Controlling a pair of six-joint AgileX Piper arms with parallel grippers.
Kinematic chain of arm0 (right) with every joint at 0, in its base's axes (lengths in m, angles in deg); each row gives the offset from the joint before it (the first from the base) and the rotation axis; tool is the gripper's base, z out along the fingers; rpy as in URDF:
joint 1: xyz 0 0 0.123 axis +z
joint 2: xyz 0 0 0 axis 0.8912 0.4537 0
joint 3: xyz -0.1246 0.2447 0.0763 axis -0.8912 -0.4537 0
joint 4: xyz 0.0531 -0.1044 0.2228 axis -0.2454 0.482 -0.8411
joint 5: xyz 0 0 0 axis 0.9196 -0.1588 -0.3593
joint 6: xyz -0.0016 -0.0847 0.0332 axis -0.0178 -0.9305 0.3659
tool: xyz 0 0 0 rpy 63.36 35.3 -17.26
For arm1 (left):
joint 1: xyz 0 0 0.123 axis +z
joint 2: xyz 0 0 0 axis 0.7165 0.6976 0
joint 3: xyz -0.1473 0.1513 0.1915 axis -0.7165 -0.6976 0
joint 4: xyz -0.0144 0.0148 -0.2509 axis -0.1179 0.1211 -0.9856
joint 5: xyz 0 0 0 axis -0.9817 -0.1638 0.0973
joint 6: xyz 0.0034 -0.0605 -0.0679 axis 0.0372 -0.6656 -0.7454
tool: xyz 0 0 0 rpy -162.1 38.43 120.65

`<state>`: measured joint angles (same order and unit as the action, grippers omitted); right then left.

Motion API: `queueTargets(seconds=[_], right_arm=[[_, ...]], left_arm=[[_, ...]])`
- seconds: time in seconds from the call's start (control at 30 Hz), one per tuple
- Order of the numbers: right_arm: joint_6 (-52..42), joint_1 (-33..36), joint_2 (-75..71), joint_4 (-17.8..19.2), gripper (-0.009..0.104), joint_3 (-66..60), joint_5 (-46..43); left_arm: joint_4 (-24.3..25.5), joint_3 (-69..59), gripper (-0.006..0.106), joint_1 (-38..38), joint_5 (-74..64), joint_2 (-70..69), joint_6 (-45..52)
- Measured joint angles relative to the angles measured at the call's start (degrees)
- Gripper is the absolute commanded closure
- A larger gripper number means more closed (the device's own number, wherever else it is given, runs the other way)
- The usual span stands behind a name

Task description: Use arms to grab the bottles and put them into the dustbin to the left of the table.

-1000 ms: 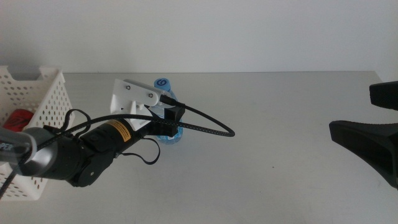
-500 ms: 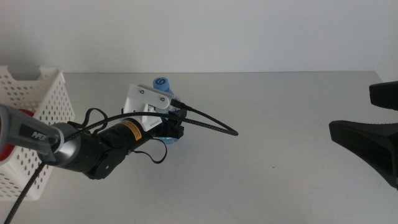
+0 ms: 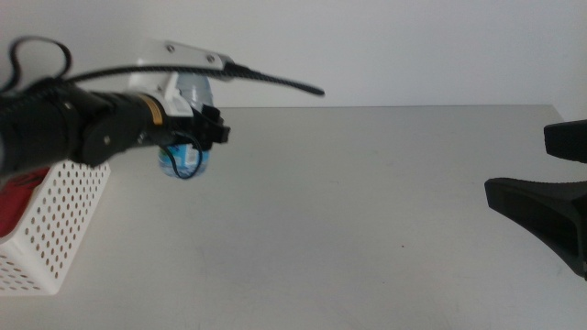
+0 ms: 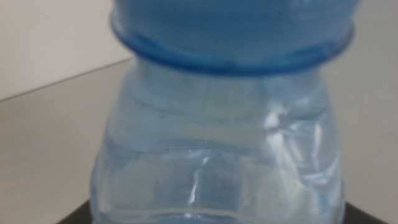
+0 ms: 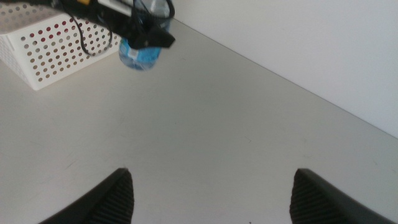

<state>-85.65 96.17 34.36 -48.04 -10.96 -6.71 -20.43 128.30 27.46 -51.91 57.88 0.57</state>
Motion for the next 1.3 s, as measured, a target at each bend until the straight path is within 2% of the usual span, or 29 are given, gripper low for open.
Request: queueTargets(seconds=[0.1,0.27,0.37,0.5,0.63,0.8,1.0,1.17,1.3], right_arm=[[0.00,0.00,0.00,0.00,0.031,0.00,0.00],[0.00,0.00,0.00,0.00,0.031,0.00,0.00],[0.00,0.00,0.00,0.00,0.031,0.00,0.00],[0.00,0.00,0.00,0.00,0.031,0.00,0.00],[0.00,0.00,0.00,0.00,0.031,0.00,0.00],[0.00,0.00,0.00,0.00,0.031,0.00,0.00],[0.00,0.00,0.00,0.00,0.031,0.00,0.00],[0.00,0.00,0.00,0.00,0.031,0.00,0.00],[0.00,0.00,0.00,0.00,0.031,0.00,0.00]], left_arm=[[-5.41,9.38,0.099,2.16,-18.59,-3.19,7.38],[-24.26,25.72,0.101,10.93,-44.11,-3.51,32.33],[-29.00,31.44,0.102,17.42,-55.46,-3.47,37.85],[-29.62,36.19,0.102,27.06,-60.99,-3.40,38.91],[-27.40,37.05,0.102,33.84,-64.92,-1.94,39.03],[-26.62,37.05,0.102,38.33,-68.85,3.33,39.03],[-26.40,37.05,0.099,38.89,-69.05,11.26,37.98],[-26.40,37.05,0.084,38.89,-68.56,17.39,37.52],[-26.40,37.05,0.058,38.89,-68.02,20.28,37.46]])
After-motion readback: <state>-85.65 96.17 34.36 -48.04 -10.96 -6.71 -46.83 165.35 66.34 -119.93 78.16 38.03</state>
